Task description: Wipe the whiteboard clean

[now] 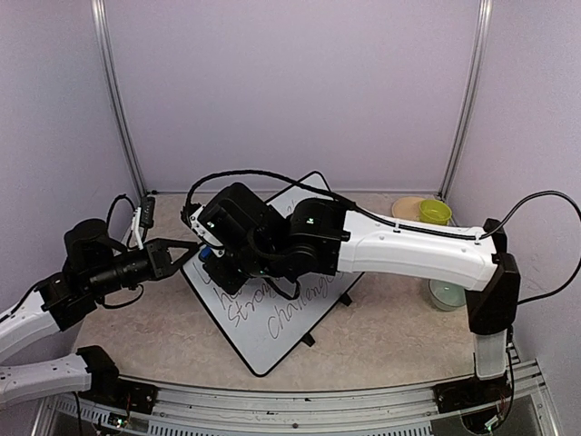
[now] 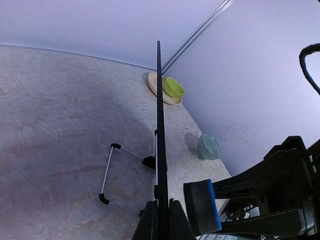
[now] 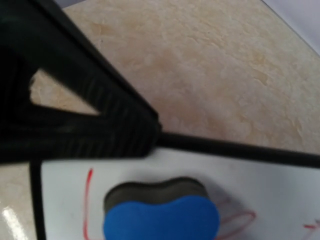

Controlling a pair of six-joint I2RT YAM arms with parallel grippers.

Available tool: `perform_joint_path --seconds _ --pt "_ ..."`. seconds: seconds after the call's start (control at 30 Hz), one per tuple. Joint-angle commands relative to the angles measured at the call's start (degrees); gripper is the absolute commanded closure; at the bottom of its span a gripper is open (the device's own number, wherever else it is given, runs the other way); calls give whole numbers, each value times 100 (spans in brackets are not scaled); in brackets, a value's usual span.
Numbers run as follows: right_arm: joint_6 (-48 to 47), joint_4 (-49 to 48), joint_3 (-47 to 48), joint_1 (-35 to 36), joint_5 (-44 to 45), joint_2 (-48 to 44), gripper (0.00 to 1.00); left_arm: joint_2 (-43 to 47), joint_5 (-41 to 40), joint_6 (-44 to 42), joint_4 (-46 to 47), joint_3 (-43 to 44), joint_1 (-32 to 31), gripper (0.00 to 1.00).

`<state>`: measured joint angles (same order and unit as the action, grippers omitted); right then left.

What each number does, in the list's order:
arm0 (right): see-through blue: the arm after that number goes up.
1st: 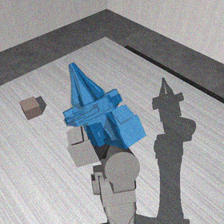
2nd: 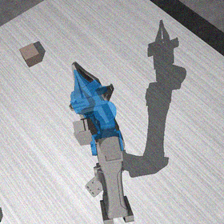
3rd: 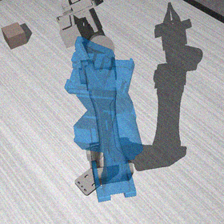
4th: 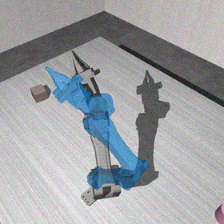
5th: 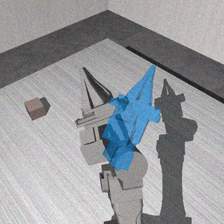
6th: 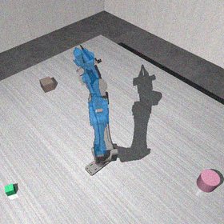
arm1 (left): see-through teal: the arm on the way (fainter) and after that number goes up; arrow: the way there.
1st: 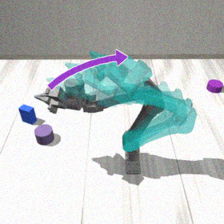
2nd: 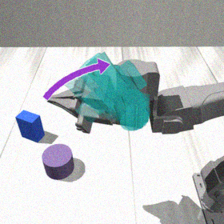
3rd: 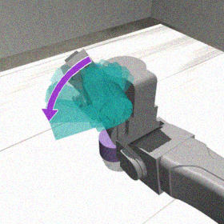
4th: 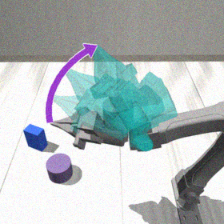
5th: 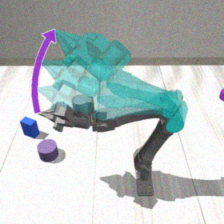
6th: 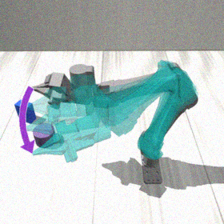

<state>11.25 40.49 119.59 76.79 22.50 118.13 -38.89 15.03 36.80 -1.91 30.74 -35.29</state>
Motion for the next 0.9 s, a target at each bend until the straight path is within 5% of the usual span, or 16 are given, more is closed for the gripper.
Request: perform_joint_path --seconds 0.0,0.37,0.87 --pt "-17 306 225 59 -41 230 75 120 -896 110 191 -173 -556 100" --pt "-148 168 85 268 -66 255 75 -237 -1967 70 400 -270 -1503 100" --pt "71 626 -118 229 177 409 76 -145 -2199 -73 377 -202 -1606 100"
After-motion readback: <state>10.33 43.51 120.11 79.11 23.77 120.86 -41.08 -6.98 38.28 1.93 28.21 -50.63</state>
